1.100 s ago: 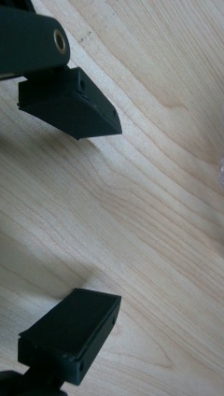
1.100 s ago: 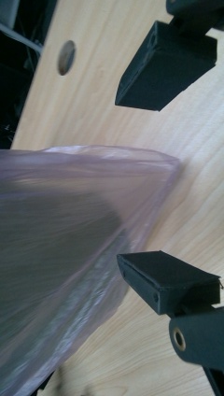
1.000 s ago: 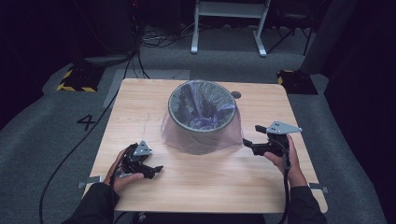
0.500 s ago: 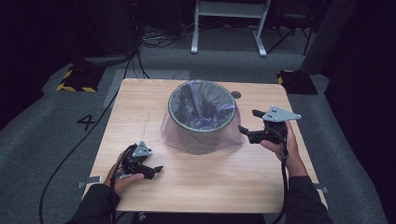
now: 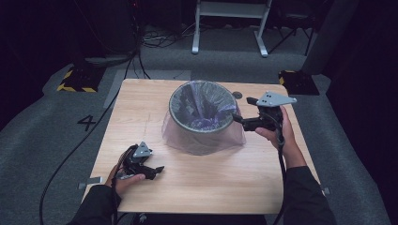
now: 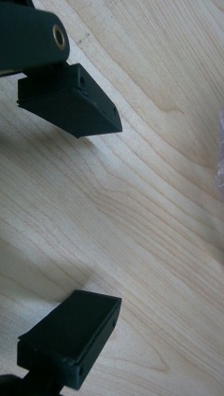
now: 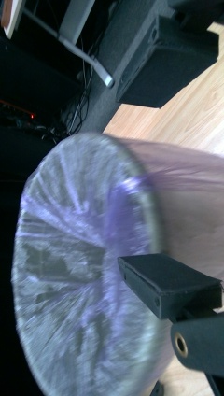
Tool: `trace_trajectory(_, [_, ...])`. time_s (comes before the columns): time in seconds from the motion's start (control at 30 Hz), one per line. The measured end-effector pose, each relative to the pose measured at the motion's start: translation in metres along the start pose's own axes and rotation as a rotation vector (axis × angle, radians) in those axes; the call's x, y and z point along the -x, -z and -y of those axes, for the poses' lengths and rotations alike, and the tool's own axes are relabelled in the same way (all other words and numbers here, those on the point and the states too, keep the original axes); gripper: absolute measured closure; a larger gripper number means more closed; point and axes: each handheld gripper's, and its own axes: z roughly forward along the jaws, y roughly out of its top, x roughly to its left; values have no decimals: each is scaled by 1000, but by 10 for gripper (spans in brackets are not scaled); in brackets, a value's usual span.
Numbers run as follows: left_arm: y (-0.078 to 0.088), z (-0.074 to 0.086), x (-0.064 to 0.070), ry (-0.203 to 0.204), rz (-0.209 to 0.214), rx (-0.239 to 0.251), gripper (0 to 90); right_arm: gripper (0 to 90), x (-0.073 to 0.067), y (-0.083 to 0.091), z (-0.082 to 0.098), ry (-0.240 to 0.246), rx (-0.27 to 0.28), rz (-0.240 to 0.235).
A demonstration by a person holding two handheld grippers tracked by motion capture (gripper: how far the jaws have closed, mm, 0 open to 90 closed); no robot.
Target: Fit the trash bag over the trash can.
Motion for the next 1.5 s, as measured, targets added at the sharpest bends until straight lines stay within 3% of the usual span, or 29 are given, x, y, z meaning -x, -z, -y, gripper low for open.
trace_trajectory(0.27, [0, 0, 0, 1, 0, 0, 142, 190, -2, -17, -25, 6, -21, -31])
trace_trajectory(0.57, [0, 0, 0, 0, 0, 0, 143, 205, -7, -39, -38, 27, -54, -69])
trace_trajectory(0.87, [0, 0, 0, 0, 0, 0, 143, 202, -13, -63, -38, 7, -80, -92])
trace_trajectory(1.37, [0, 0, 0, -3, 3, -1, 143, 203, -21, -81, -38, 36, -130, -140])
trace_trajectory(1.5, [0, 0, 0, -3, 3, -1, 143, 202, -24, -86, -39, 48, -165, -141])
